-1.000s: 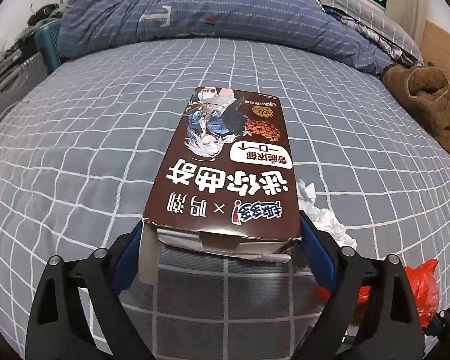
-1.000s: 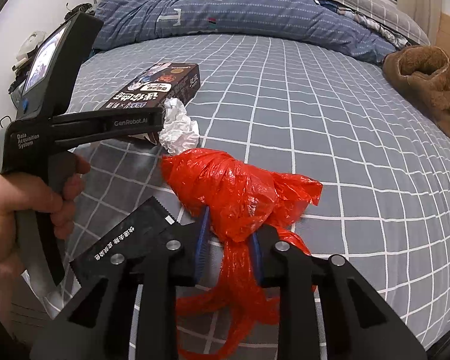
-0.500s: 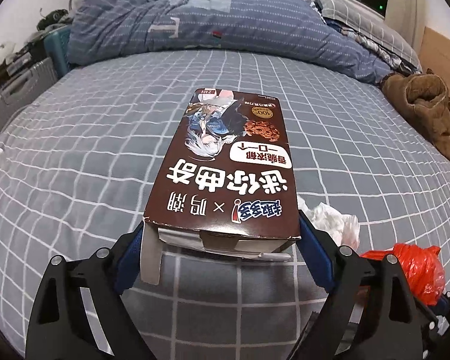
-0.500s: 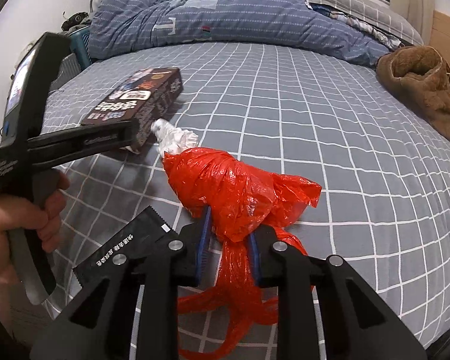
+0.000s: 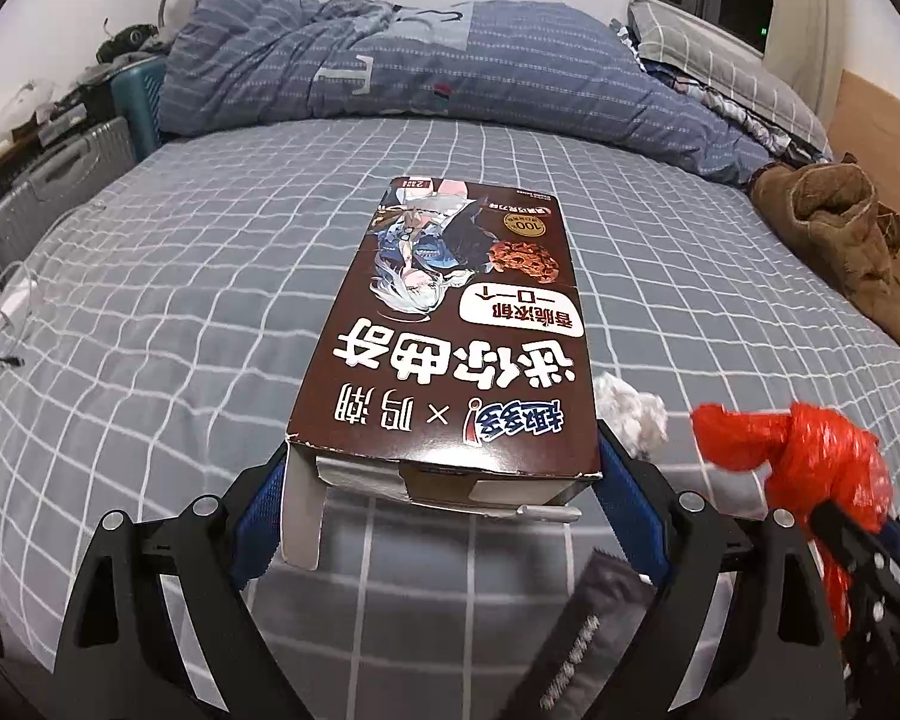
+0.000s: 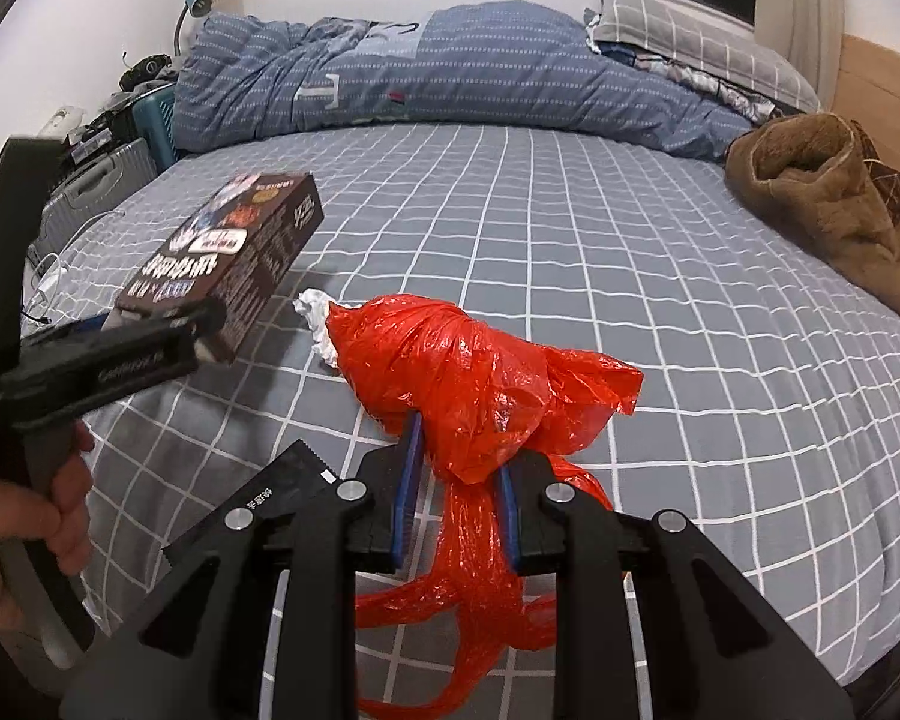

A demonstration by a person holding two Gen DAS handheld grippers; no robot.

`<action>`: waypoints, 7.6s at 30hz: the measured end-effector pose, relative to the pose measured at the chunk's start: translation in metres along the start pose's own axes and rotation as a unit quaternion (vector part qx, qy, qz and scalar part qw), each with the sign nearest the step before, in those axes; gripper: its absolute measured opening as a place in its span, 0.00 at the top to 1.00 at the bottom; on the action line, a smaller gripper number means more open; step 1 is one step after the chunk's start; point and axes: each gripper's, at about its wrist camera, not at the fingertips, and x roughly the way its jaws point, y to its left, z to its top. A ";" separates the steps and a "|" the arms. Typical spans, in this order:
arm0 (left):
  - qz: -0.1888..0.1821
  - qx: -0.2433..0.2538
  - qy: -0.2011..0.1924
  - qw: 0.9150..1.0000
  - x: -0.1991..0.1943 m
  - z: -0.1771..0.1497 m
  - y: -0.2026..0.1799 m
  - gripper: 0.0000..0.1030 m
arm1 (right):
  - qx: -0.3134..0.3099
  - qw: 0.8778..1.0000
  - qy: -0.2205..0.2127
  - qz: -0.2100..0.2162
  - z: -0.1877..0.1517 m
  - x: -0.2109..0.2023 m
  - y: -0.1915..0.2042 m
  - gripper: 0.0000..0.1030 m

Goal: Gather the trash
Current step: 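Carry the snack box and red bag in both tools over the trash bin, then open the left tool to drop the snack box into the bin, then open the right tool to drop the red bag into the bin, then move both tools back over the bed toward the black sachet and tissue, then grasp the black sachet with the left tool while the right tool grasps the white tissue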

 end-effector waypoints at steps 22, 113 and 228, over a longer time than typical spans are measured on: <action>-0.025 0.017 -0.016 0.999 -0.088 -0.060 -0.013 0.15 | 0.021 0.999 -0.023 -0.020 -0.029 -0.070 0.000 0.79; -0.025 0.105 0.121 0.987 -0.176 -0.312 -0.065 0.06 | 0.061 0.987 0.139 -0.055 -0.284 -0.181 -0.028 0.79; 0.003 0.024 0.047 0.999 0.003 -0.026 0.072 0.57 | 0.001 1.000 0.025 0.004 0.034 0.094 0.055 0.09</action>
